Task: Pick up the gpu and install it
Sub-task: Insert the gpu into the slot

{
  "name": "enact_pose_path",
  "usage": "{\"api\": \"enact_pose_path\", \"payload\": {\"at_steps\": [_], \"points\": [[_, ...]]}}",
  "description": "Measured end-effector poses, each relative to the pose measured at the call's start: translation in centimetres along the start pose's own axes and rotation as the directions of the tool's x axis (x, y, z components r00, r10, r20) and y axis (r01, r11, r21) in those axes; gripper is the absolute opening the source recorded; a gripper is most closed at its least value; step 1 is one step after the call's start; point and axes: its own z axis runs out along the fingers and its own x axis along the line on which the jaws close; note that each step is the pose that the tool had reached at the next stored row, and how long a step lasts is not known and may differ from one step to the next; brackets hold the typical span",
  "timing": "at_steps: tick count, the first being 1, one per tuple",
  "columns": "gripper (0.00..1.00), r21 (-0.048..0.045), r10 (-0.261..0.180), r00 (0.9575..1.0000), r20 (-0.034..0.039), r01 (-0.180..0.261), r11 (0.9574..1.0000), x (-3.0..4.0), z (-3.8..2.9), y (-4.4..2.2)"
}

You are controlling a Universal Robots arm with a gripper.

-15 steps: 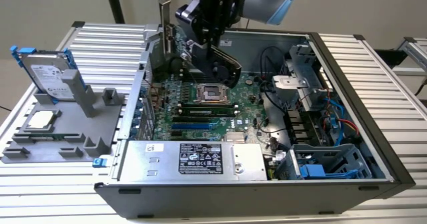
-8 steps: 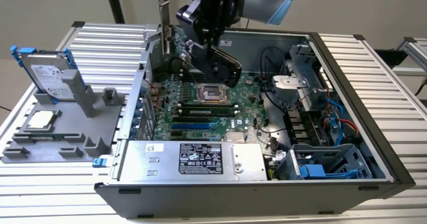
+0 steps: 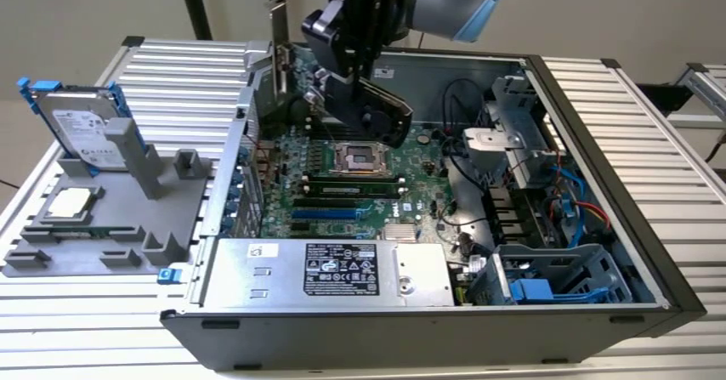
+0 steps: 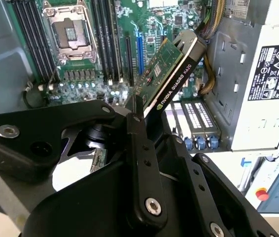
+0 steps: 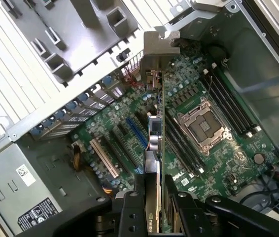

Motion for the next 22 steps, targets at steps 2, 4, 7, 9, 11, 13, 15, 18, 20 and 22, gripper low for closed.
{"api": "enact_pose_path", "payload": {"at_steps": [2, 4, 7, 9, 11, 13, 15, 18, 20, 22], "points": [[0.0, 0.0001, -0.009, 1.0, -0.0007, 0.009, 1.0, 0.0, 0.0, 0.0], [0.0, 0.0002, -0.019, 0.9998, -0.0013, 0.019, 0.9998, 0.0, 0.0, 0.0], [0.0, 0.0003, -0.035, 0.9994, -0.0026, 0.035, 0.9994, 0.0, 0.0, 0.0], [0.0, 0.0003, -0.047, 0.9989, -0.0035, 0.047, 0.9989, 0.0, 0.0, 0.0], [0.0, 0.0004, -0.062, 0.9981, -0.0044, 0.062, 0.9981, 0.0, 0.0, 0.0], [0.0, 0.0004, -0.077, 0.997, -0.0056, 0.077, 0.997, 0.0, 0.0, 0.0], [0.0, 0.0005, -0.095, 0.9955, -0.0068, 0.095, 0.9955, 0.0, 0.0, 0.0], [0.0, 0.0006, -0.137, 0.9906, -0.0099, 0.137, 0.9906, -0.01, 0.0, 0.0], [0.0, 0.0005, -0.162, 0.9866, -0.0117, 0.162, 0.9867, -0.01, 0.0, 0.01], [0.0, 0.0004, -0.179, 0.9837, -0.013, 0.179, 0.9838, -0.01, 0.0, 0.01]]}}
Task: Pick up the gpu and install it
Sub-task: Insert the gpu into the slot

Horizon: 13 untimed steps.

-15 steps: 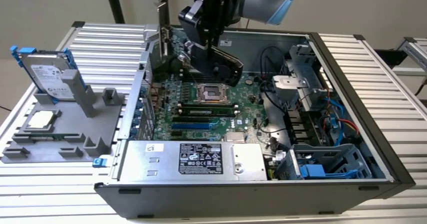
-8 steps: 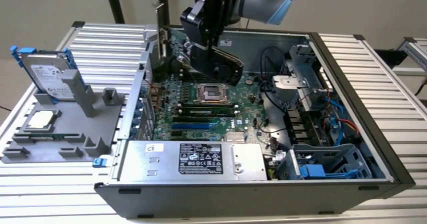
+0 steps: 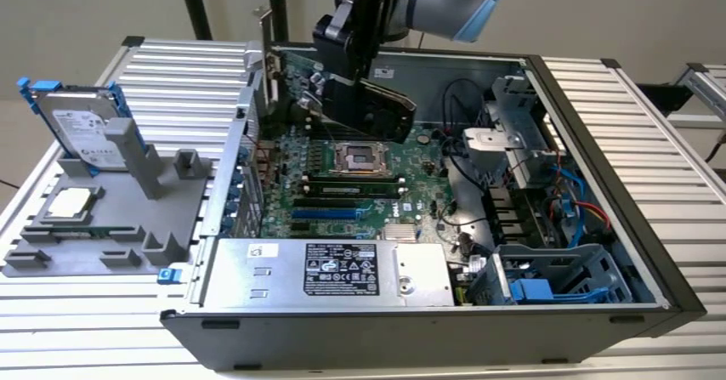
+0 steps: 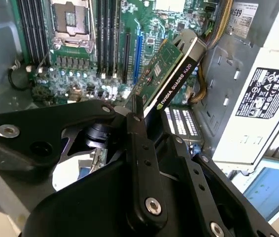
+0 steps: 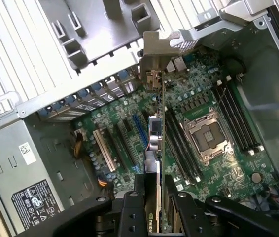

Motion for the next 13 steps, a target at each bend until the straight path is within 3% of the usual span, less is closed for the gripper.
{"api": "enact_pose_path", "payload": {"at_steps": [5, 10, 13], "points": [[0.0, 0.0006, -0.006, 1.0, -0.0004, 0.006, 1.0, 0.0, 0.0, 0.0], [0.0, 0.0157, -0.037, 0.9993, 0.0044, 0.037, 0.9992, -0.01, 0.01, 0.0], [0.0, 0.0173, -0.07, 0.9975, 0.0026, 0.07, 0.9974, -0.01, 0.0, 0.0]]}}
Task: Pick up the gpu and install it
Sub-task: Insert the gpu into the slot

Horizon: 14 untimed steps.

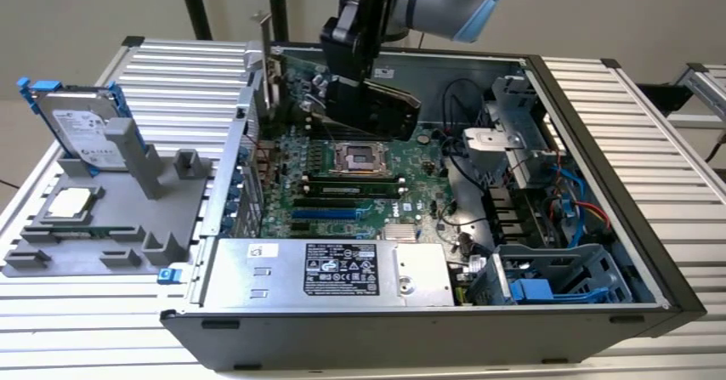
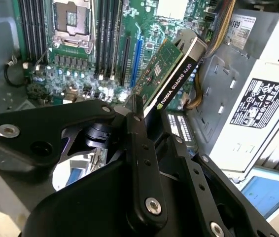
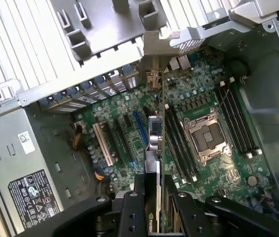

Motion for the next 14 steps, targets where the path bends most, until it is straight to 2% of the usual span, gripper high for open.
{"api": "enact_pose_path", "payload": {"at_steps": [5, 8, 11, 14], "points": [[0.0, 0.0012, -0.069, 0.9976, -0.0034, 0.069, 0.9976, 0.0, 0.0, 0.0], [0.0, 0.0062, -0.105, 0.9945, -0.0035, 0.105, 0.9944, 0.0, 0.0, 0.01], [0.0, 0.0156, -0.143, 0.9897, -0.0032, 0.143, 0.9896, 0.0, 0.01, 0.0], [0.0, 0.0232, -0.182, 0.9832, -0.0036, 0.182, 0.983, 0.0, 0.01, -0.01]]}}
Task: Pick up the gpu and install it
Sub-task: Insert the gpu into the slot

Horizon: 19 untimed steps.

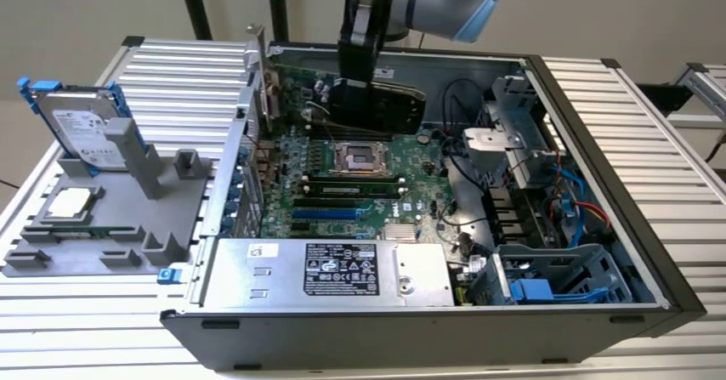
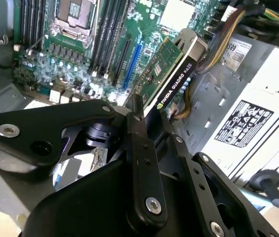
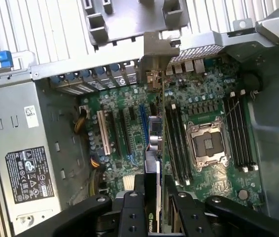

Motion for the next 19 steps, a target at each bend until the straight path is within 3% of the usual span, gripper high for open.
{"api": "enact_pose_path", "payload": {"at_steps": [9, 19], "points": [[0.0, -0.0002, -0.103, 0.9946, -0.003, 0.103, 0.9946, -0.01, -0.01, -0.03], [0.0, -0.0002, -0.11, 0.9939, -0.0033, 0.11, 0.9939, -0.01, 0.12, -0.04]]}}
